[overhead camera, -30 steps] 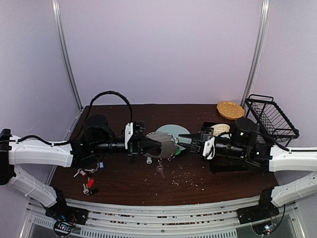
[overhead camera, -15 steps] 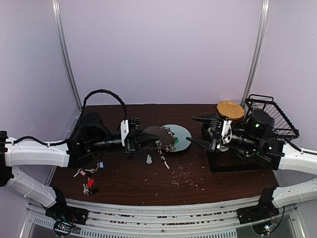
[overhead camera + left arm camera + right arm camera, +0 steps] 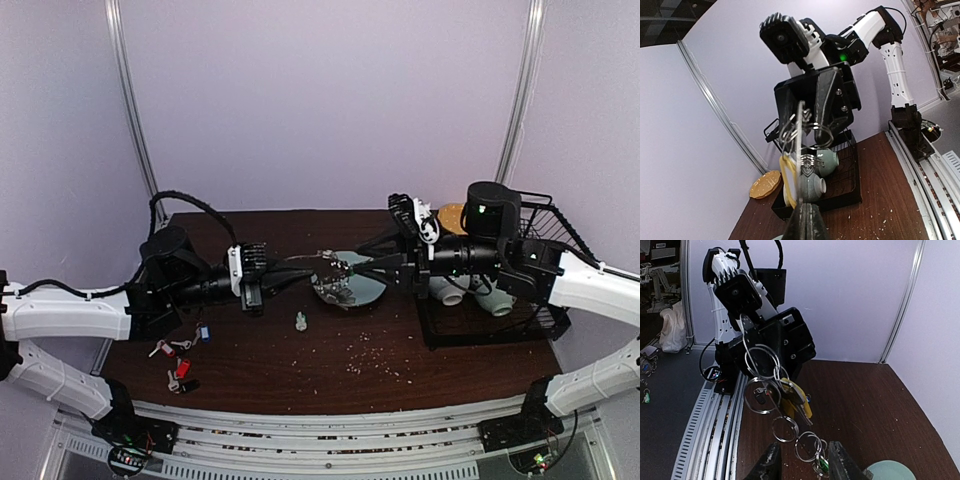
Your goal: Put the keys on the keyring
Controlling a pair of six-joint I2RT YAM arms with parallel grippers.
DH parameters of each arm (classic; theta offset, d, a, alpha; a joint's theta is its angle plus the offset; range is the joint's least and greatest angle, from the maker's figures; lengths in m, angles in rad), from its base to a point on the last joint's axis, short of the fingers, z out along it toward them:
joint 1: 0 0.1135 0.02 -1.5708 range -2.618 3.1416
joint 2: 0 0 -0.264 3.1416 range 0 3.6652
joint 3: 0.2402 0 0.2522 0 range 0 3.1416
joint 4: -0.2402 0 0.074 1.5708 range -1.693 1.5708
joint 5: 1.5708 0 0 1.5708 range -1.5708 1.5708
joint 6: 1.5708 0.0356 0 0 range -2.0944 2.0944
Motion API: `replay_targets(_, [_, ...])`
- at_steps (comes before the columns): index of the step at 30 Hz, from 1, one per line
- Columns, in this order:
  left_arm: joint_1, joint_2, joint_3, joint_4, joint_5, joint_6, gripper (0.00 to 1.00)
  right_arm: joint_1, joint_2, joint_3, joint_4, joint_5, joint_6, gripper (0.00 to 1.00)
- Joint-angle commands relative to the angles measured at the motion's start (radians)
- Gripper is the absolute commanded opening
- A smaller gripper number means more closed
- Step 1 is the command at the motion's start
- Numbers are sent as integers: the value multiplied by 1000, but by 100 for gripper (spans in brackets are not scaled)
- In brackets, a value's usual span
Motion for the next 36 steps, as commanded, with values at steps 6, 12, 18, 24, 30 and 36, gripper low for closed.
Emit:
replay_targets(6, [-4, -19, 0, 84, 33, 78, 0, -3, 42, 51, -80, -78, 7, 34])
replay_targets(12, [-15, -20, 8, 44, -4, 133, 0, -2, 44, 52, -84, -126, 0, 31])
replay_targets(18, [-45, -26, -8, 29, -42, 213, 0, -1, 44, 56, -74, -109, 0, 24])
replay_targets(24, [-55, -31, -15, 27, -49, 240, 0, 0, 62, 62, -79, -123, -5, 20])
replay_targets(30, [-56, -33, -18, 12, -78, 244, 0, 0, 44, 46, -91, -111, -31, 18])
replay_targets(36, [-56, -30, -17, 5, -89, 242, 0, 0, 47, 46, -101, -109, -36, 5])
